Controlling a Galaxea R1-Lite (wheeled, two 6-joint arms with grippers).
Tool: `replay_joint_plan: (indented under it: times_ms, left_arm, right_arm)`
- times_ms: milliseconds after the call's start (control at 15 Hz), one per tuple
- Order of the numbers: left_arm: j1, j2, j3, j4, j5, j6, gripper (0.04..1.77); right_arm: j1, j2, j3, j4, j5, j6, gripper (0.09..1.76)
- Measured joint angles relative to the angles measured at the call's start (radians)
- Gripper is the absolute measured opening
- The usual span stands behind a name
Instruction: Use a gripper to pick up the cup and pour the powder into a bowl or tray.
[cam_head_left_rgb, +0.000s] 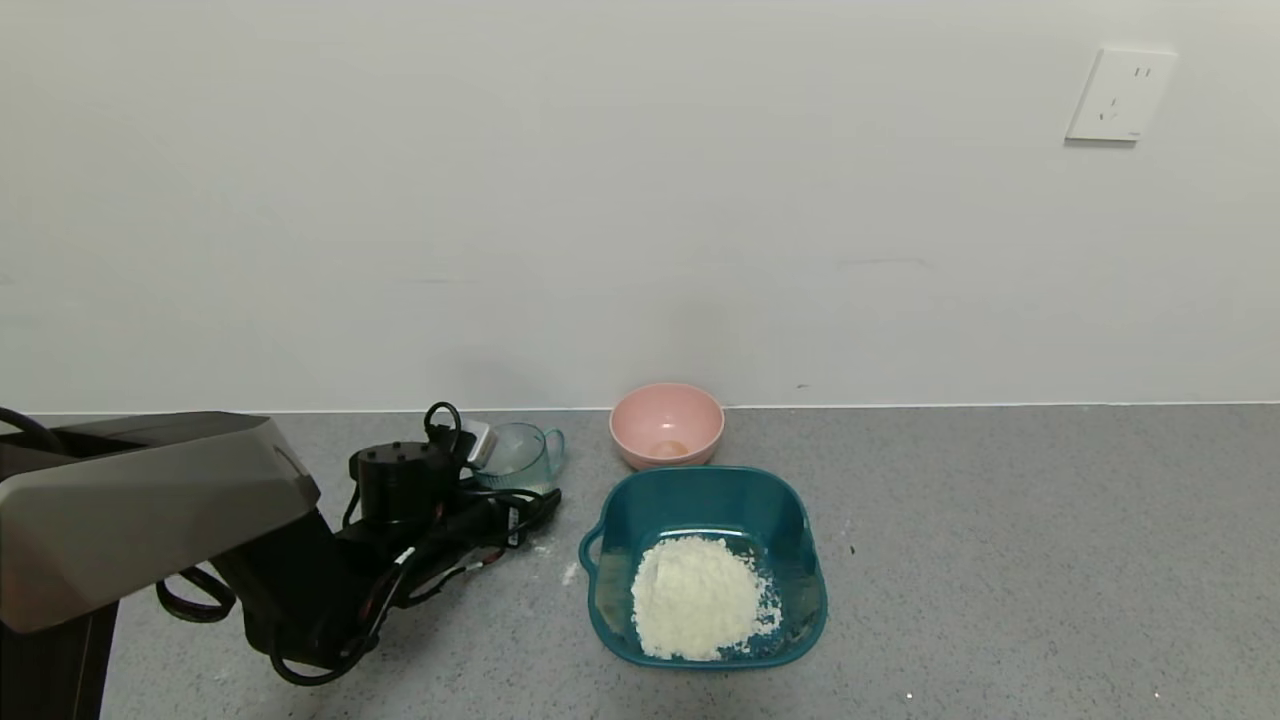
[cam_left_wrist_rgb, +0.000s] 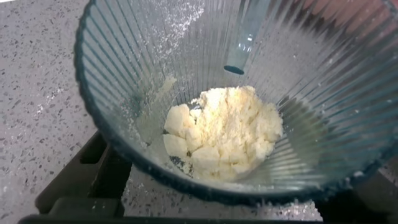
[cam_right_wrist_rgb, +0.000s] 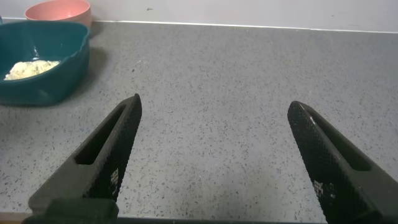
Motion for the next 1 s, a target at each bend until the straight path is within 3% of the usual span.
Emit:
replay_joint_plan:
  times_ms: [533,1000]
  left_arm:
    - [0.033,-0.283,-0.003,0.421,-0.002,0.024,1.68]
    - [0.016,-0.703,-0.005,0.859,0.028,0.024,1.70]
  right_arm:
    - [0.000,0.000,0.000,0.000,0.000,0.000,1.71]
    - [0.000,0.000,0.000,0.000,0.000,0.000,1.71]
